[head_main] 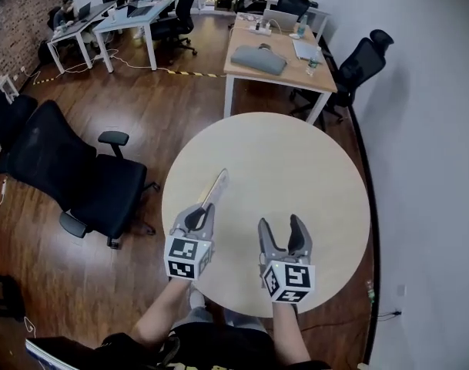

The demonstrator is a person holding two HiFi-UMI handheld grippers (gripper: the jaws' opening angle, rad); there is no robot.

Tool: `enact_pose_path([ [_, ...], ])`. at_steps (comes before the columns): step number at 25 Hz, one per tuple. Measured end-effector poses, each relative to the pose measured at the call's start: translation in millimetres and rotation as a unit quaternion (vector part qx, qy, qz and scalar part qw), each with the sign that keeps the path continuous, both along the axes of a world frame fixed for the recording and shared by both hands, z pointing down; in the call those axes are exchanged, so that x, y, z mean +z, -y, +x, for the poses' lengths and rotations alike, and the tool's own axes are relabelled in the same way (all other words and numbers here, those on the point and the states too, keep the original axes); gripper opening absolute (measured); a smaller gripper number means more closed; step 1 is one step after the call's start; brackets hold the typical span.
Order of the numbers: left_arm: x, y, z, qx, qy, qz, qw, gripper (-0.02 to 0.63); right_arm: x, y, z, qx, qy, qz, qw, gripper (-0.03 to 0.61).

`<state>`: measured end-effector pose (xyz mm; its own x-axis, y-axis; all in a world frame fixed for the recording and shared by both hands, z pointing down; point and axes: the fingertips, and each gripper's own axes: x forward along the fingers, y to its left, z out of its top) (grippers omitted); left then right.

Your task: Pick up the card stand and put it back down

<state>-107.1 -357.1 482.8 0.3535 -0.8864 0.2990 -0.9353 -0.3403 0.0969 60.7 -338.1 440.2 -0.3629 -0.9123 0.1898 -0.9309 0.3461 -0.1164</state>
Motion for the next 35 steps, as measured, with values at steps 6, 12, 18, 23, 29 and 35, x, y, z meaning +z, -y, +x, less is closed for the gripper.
enact_pose_path([
  [6, 54, 62, 59, 0.056, 0.008, -0.025, 0.9981, 0.018, 33, 6, 38, 0.031, 0.004, -0.030, 0.999, 0.321],
  [12, 115, 112, 113, 0.098, 0.002, -0.059, 0.9935, 0.018, 67, 0, 74, 0.060, 0.006, -0.064, 0.996, 0.321],
  [18, 197, 106, 154, 0.203, -0.006, -0.107, 0.9734, 0.018, 104, -12, 99, 0.083, 0.008, -0.098, 0.992, 0.321],
  [23, 228, 91, 187, 0.353, -0.047, -0.136, 0.9244, 0.017, 127, -19, 110, 0.088, 0.007, -0.118, 0.989, 0.321],
  [29, 246, 65, 212, 0.503, -0.055, -0.157, 0.8482, 0.017, 146, -32, 118, 0.090, 0.009, -0.131, 0.987, 0.321],
  [35, 244, 66, 211, 0.548, -0.056, -0.117, 0.8261, 0.021, 167, -33, 110, 0.088, 0.008, -0.139, 0.986, 0.321],
])
